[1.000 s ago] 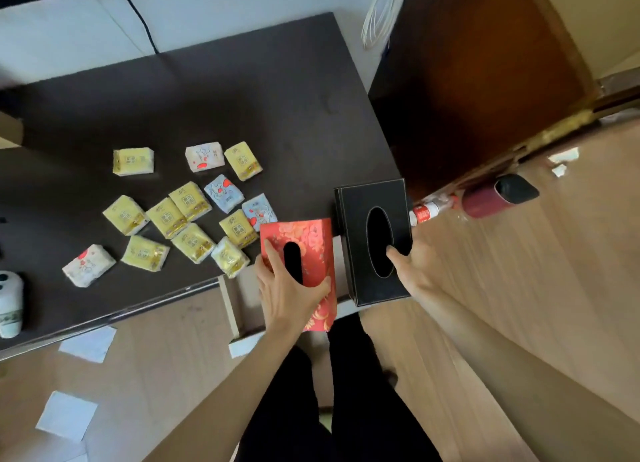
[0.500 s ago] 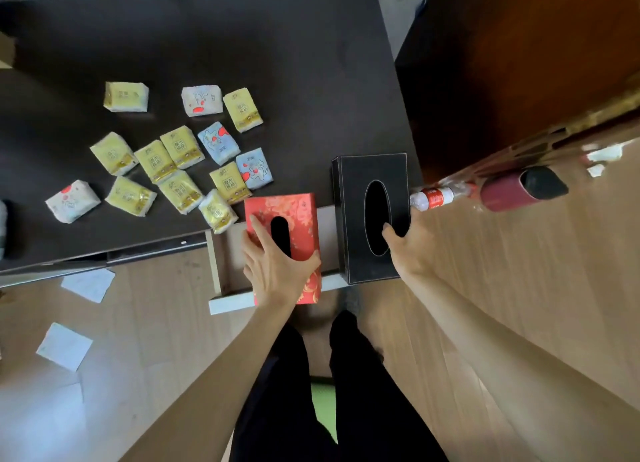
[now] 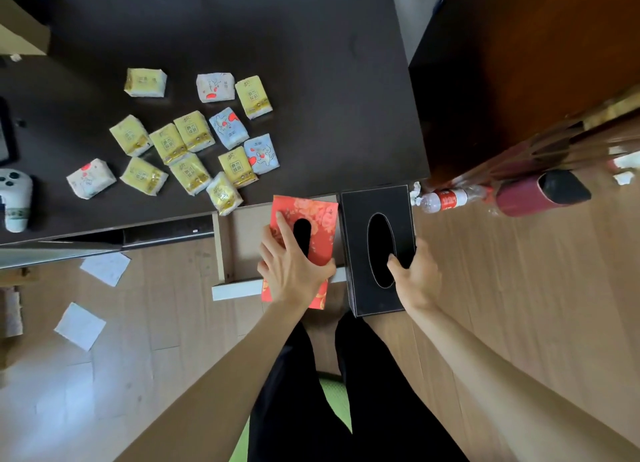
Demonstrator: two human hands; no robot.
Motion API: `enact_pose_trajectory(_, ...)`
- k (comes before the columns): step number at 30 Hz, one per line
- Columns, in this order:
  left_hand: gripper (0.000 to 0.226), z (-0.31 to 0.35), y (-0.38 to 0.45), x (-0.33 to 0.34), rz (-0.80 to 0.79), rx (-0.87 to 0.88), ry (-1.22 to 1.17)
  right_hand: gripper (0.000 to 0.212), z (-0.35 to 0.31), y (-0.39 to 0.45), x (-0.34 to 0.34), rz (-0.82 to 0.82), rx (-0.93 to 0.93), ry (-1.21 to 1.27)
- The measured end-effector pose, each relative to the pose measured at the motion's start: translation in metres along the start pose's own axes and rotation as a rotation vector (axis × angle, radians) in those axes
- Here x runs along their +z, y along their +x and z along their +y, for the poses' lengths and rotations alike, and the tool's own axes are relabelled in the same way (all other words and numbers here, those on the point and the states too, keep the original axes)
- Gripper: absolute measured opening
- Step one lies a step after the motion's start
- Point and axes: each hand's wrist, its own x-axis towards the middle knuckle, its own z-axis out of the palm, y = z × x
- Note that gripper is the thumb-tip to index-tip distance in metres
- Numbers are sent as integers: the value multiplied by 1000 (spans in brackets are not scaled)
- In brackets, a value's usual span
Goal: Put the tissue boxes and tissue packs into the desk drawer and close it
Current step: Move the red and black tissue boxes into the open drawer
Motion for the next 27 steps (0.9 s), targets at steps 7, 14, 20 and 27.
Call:
enact_pose_trajectory(7,131,-14,-21,4,-43,-54,-139,29,-8,1,-20,60,-64,174)
enact_pose_trajectory(14,130,2,22,-20,265,-40,-340,44,-46,45,-4,71,-109,217)
enact_pose_trajectory(20,126,5,35,8,273,-25,-357,47,-37,47,19,51,-124,217)
enact_pose_trajectory(27,131,-11,9,39,198,-106,-334,53,-28,41,19,22,-143,143)
